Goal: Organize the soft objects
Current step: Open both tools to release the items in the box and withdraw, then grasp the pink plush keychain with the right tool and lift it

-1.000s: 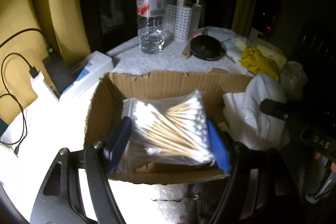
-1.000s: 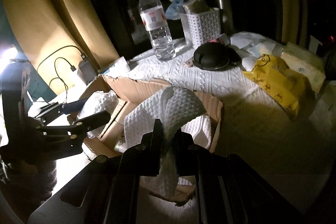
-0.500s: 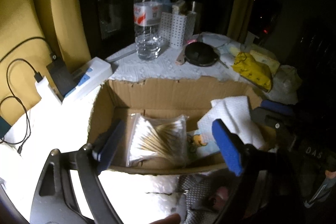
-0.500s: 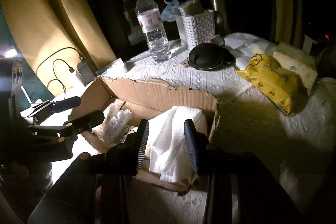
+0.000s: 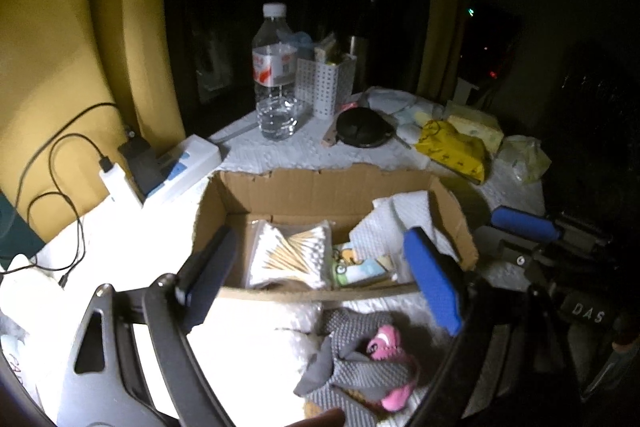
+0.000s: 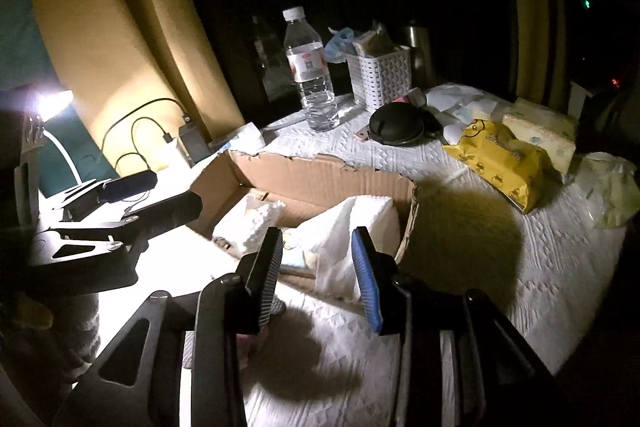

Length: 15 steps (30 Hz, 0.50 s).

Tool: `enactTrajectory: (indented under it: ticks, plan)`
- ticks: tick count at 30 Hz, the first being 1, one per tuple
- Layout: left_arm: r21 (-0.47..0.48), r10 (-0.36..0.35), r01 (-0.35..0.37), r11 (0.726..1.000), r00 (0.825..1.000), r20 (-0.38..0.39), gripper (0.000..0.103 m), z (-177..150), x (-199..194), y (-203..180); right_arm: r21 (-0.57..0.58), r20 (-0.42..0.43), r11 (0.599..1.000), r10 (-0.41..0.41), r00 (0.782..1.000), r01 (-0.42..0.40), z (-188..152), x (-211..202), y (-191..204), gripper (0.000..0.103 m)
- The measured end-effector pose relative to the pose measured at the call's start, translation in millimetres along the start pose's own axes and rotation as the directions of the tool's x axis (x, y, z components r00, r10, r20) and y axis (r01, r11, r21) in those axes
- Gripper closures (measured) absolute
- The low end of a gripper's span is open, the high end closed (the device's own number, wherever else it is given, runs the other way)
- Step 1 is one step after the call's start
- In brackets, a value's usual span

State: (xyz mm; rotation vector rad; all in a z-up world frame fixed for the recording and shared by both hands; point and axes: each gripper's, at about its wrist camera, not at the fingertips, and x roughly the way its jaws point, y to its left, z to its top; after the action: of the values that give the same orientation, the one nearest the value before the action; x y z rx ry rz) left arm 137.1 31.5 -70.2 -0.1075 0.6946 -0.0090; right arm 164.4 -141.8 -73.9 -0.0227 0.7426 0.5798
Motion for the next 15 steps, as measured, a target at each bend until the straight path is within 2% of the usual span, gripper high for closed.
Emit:
enactTrajectory:
  ticks: [4,10,13,15]
  plan:
    - [0.005,0.007,-0.007,1.000,1.000,0.011,0.016,-6.5,-15.7,0.2,0.002,0.010,1.000,0.005,1.000,-0.005,-4.6,-10.9,8.0,0.056]
    - [-0.009,0.021,-0.021,1.000,1.000,0.022,0.016,-21.3,-34.5,9.6,-0.001,0.013,1.000,0.009,1.000,-0.009,-11.2,-19.2,20.2,0.052]
    - [-0.019,0.033,-0.033,0.999,0.999,0.016,0.010,-30.6,-39.8,16.7,-0.004,0.008,1.000,0.012,1.000,-0.012,-16.6,-20.4,27.1,0.052]
    - [-0.030,0.035,-0.034,0.999,0.999,0.011,0.009,-36.3,-41.4,21.9,-0.007,0.000,1.000,0.013,1.000,-0.013,-19.9,-19.2,30.4,0.052]
